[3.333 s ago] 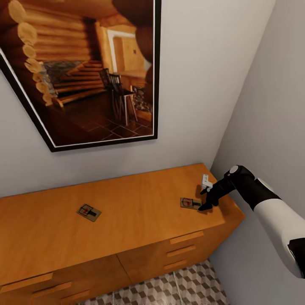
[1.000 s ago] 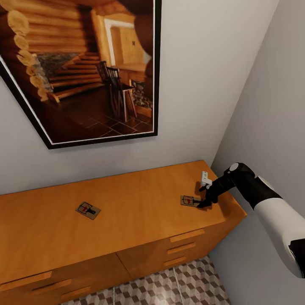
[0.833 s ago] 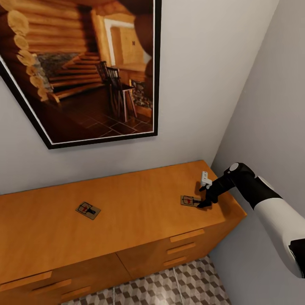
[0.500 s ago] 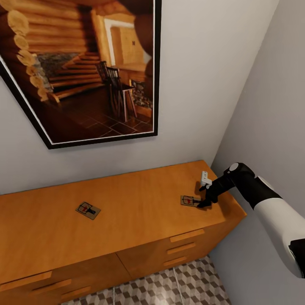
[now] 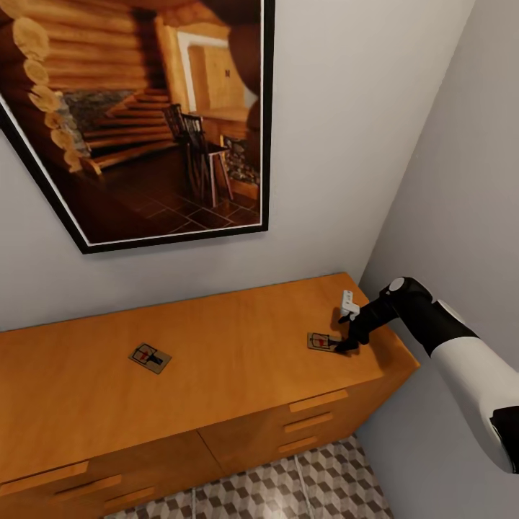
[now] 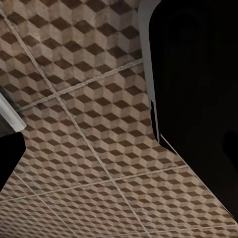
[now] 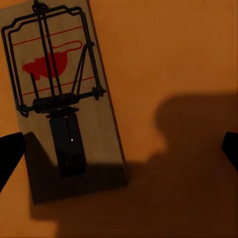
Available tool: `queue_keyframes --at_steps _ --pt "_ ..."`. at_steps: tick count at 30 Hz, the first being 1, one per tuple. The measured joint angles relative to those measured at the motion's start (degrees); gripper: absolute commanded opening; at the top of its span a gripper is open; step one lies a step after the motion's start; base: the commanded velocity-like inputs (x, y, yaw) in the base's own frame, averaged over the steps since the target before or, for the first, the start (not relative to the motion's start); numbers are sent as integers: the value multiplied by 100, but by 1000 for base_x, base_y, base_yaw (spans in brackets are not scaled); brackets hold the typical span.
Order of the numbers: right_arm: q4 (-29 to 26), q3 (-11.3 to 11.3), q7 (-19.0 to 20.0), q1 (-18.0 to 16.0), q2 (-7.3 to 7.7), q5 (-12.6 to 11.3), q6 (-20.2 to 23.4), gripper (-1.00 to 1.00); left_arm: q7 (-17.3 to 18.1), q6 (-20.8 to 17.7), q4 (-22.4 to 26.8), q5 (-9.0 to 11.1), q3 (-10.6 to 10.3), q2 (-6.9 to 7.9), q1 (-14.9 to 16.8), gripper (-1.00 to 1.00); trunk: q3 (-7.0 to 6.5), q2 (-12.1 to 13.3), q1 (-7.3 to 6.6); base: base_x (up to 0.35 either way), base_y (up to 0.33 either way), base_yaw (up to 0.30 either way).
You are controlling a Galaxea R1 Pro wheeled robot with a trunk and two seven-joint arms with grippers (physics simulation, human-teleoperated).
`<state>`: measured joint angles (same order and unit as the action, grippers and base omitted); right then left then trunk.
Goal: Take the four mousetraps from the cabinet in the bathroom and place them on the bathroom floor. Make sure all four end up on the same floor surface, and ensure that at least two of them are either under or directly next to the same bathroom sink.
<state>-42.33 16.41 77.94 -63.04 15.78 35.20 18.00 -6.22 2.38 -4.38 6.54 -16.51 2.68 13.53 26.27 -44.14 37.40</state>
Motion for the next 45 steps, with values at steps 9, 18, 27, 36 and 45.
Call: queue_keyframes --at_steps 9,18,27,36,45 --pt "3 1 -18 0 -36 10 -44 100 0 0 0 0 1 0 0 100 0 0 0 0 0 0" --pt "16 1 -18 0 -41 6 -122 100 0 0 0 0 -3 0 0 100 0 0 0 0 0 0" --pt "19 1 -20 0 -42 4 -131 100 0 0 0 0 0 0 0 100 0 0 0 0 0 0" --pt "46 -5 -33 2 -45 -4 -155 -100 0 0 -2 -1 -3 -1 2 100 0 1 1 0 0 0" --pt "47 -4 -31 2 -45 -7 -155 -100 0 0 -2 -1 -1 -1 1 100 0 1 1 0 0 0"
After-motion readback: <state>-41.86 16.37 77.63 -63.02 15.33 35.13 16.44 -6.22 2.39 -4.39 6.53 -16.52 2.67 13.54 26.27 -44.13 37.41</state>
